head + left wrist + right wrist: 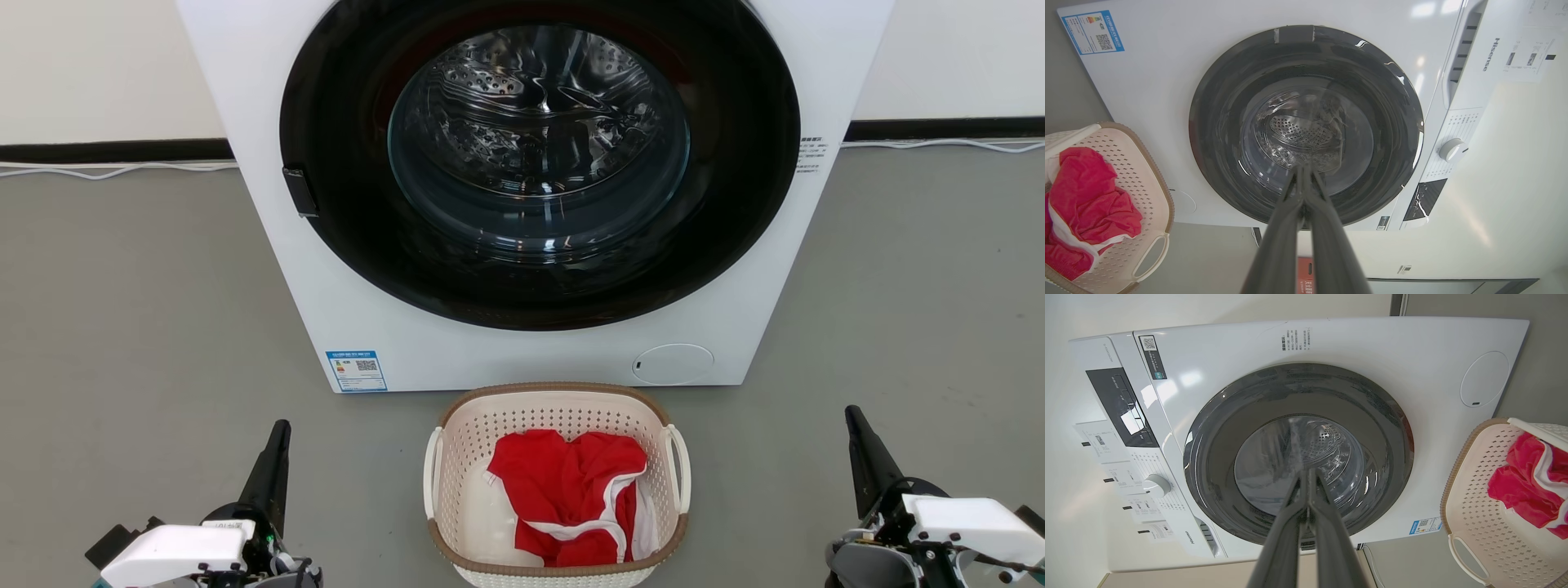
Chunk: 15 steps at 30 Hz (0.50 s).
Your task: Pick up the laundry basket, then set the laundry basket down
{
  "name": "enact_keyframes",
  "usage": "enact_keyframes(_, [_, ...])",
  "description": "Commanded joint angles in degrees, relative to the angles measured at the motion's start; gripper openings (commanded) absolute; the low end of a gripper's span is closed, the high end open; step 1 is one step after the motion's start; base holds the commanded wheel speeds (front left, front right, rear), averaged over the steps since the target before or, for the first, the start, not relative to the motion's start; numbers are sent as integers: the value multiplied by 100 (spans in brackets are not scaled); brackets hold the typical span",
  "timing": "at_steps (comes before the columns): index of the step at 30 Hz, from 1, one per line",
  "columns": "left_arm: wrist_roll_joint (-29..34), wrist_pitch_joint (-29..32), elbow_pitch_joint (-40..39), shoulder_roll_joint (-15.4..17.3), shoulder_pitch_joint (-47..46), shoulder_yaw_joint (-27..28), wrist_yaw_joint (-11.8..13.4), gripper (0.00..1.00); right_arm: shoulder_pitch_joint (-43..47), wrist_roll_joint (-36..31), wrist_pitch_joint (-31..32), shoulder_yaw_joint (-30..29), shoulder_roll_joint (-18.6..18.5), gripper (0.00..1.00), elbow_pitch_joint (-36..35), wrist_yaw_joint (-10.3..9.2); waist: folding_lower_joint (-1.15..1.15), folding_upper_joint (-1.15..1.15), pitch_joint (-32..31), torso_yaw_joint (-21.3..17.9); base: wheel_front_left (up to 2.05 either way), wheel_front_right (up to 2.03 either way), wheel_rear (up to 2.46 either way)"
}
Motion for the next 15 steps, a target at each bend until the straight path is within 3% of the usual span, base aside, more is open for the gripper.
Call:
enact_keyframes(1, [-28, 35, -167, 82, -321, 173, -41, 0, -243, 38, 41, 108, -59, 0, -173, 41, 0, 0, 0, 0, 0, 0, 0])
enact_keyframes(15, [-28, 35, -167, 82, -320, 173, -41, 0, -243, 38, 41, 108, -59, 0, -173, 41, 0, 0, 0, 0, 0, 0, 0])
